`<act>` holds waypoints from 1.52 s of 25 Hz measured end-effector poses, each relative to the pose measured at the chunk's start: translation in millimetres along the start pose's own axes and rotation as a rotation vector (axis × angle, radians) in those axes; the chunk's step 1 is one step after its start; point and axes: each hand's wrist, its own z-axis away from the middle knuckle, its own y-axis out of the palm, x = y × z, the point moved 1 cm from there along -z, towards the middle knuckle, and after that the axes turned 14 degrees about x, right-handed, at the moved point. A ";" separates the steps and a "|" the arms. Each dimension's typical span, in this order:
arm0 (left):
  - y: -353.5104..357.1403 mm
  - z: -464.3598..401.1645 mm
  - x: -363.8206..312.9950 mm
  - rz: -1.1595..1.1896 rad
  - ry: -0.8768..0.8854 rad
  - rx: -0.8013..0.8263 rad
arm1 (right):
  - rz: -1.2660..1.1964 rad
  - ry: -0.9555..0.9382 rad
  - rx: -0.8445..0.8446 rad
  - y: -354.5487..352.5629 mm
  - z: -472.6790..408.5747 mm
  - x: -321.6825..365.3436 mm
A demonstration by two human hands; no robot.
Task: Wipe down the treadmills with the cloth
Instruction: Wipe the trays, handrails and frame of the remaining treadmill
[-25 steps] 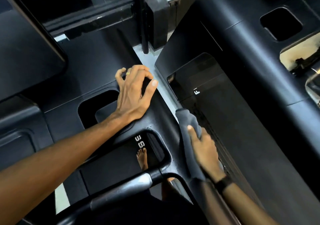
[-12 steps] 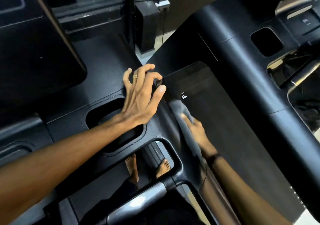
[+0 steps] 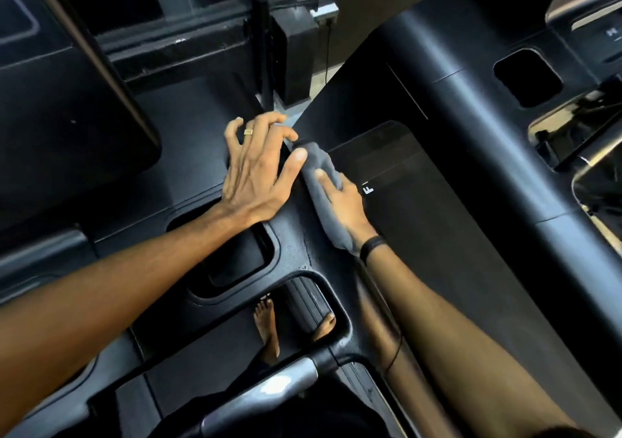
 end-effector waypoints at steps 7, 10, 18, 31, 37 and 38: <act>-23.9 8.1 32.7 -0.164 -0.059 0.179 | 0.384 0.229 -0.311 8.3 115.4 -18.4; -18.3 5.5 34.9 -0.271 -0.123 0.281 | 0.641 0.009 -0.358 39.1 101.5 22.0; -19.8 3.6 33.1 -0.185 -0.187 0.262 | -0.066 0.185 0.061 -11.4 13.9 -14.3; -26.1 4.3 27.3 -0.126 -0.145 0.307 | 0.021 0.095 -0.009 0.8 8.4 35.7; -52.5 27.8 46.6 -0.308 -0.069 0.385 | 0.526 0.186 -0.310 30.0 80.5 17.0; -57.7 31.9 49.9 -0.343 -0.062 0.405 | 0.611 0.109 -0.366 41.2 78.3 31.1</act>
